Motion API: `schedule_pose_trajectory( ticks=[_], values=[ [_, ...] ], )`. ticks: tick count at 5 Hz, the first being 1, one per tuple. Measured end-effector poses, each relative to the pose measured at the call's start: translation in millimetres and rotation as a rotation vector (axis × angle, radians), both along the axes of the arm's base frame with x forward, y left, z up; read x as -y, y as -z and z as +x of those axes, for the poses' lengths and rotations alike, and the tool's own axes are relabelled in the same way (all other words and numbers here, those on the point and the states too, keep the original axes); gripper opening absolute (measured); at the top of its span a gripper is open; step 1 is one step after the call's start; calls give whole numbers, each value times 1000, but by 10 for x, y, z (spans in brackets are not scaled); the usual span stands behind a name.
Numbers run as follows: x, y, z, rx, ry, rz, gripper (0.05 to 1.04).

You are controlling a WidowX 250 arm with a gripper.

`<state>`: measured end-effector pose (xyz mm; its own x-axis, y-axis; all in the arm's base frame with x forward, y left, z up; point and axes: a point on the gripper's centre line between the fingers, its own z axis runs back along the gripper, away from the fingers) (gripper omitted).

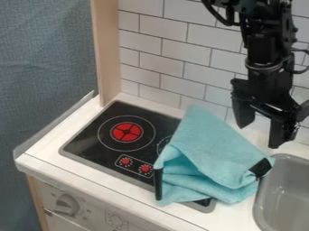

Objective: Move the cloth from bottom right to top right

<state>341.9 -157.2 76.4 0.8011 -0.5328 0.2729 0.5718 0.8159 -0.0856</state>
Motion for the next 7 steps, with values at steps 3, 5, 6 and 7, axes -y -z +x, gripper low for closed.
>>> schedule_pose_trajectory(
  ticks=[3, 5, 6, 7],
  values=[
    [-324, -72, -390, -19, -65, 69, 1000],
    [-759, -153, -861, 114, -219, 166, 1000],
    [-970, -17, -1009, 226, -310, 187, 1000],
    [-1065, 260, -1007, 218, -348, 215, 1000]
  ],
)
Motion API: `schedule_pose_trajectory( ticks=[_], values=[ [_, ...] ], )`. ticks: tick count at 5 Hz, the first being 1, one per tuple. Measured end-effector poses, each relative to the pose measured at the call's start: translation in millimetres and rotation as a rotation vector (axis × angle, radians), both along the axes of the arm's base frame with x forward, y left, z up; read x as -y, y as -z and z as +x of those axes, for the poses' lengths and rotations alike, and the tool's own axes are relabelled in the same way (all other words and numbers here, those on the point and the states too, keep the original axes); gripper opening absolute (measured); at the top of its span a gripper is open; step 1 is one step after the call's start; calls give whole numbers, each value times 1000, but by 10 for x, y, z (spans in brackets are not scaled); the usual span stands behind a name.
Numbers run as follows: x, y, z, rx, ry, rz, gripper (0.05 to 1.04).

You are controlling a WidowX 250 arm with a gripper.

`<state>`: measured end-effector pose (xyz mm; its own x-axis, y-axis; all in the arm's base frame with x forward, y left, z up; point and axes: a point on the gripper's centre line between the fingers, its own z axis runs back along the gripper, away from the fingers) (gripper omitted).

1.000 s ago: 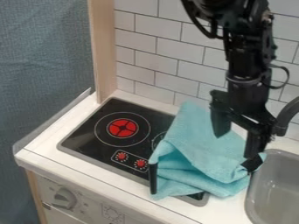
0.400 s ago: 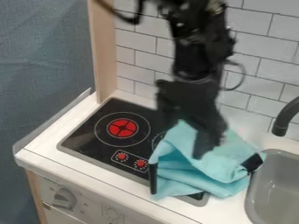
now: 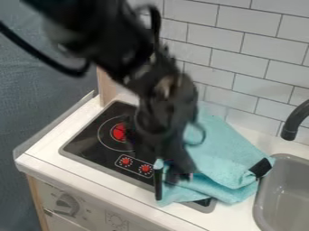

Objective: Move the cloth from bottom right to top right

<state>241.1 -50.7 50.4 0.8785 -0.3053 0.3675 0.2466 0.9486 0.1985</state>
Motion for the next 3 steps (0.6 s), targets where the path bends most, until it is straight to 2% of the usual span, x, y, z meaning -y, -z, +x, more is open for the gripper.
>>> schedule_pose_trajectory(
  ticks=[1, 2, 3],
  values=[
    [-78, 235, 66, -76, 7, -28, 1000],
    [-101, 336, 178, -99, 24, -63, 1000],
    [-132, 429, 258, -118, 13, -41, 1000]
  ],
)
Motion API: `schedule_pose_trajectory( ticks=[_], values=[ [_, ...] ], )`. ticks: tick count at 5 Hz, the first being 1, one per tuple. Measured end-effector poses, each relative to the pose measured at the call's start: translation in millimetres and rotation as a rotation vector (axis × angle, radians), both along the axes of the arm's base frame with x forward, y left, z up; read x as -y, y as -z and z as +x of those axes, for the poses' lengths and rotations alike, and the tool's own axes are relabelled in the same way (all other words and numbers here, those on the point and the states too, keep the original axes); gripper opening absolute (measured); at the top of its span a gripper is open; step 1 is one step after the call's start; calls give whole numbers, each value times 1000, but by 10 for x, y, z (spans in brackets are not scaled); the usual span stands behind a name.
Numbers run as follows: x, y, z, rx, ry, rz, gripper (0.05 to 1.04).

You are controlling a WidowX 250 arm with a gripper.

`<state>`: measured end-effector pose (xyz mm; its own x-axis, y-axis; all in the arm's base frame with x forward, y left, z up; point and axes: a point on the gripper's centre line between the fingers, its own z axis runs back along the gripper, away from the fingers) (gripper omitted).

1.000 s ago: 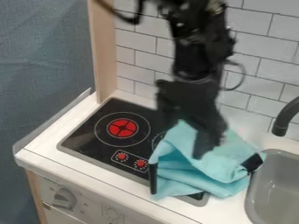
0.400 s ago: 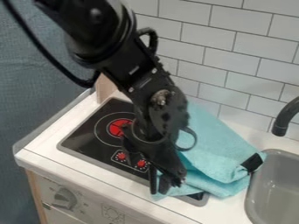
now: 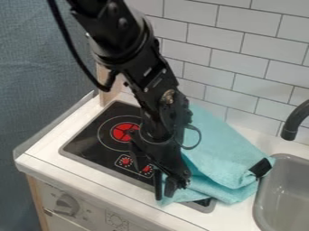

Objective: Move the cloth from bottom right to top right

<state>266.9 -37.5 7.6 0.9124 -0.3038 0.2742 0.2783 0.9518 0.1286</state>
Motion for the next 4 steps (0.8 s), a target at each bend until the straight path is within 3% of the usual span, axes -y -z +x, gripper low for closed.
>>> schedule_pose_trajectory(
  ticks=[1, 3, 4],
  values=[
    [-63, 86, 98, -16, -22, -14, 942],
    [-16, 215, 196, -40, 16, -33, 346],
    [6, 217, 182, -50, 8, -47, 154]
  ],
)
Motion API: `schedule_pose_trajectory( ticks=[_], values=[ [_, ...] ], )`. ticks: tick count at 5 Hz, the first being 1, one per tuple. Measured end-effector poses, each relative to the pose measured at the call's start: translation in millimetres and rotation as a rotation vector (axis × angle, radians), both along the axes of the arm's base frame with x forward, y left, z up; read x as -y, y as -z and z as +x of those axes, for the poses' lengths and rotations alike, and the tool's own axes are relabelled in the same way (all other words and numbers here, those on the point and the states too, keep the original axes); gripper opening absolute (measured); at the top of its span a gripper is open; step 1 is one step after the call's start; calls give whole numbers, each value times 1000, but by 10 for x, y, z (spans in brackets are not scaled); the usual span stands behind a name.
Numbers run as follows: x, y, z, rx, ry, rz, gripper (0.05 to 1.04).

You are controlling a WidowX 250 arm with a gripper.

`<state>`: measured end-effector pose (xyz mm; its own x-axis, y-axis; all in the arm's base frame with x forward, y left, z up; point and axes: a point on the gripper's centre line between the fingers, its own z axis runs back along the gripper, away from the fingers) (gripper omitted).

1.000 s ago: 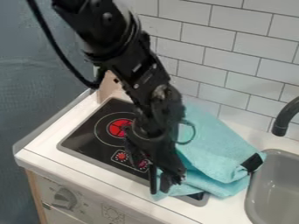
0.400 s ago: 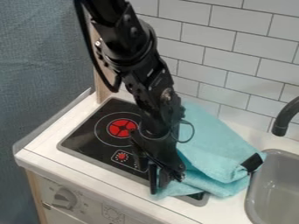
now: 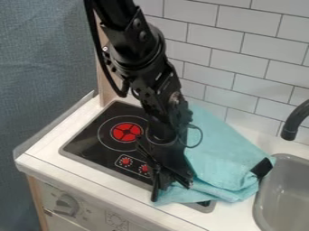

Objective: Move the cloth from bottom right to top right

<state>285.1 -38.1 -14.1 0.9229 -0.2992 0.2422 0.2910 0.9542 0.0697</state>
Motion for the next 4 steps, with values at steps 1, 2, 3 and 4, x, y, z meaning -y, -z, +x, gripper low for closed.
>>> schedule_pose_trajectory(
  ticks=[1, 2, 3, 4],
  values=[
    [53, 11, -87, -67, -19, -37, 71],
    [151, -142, -128, -108, -42, -113, 64],
    [118, -427, -53, -67, -93, -175, 64],
    [168, -608, 119, -55, -105, -204, 64]
  ],
)
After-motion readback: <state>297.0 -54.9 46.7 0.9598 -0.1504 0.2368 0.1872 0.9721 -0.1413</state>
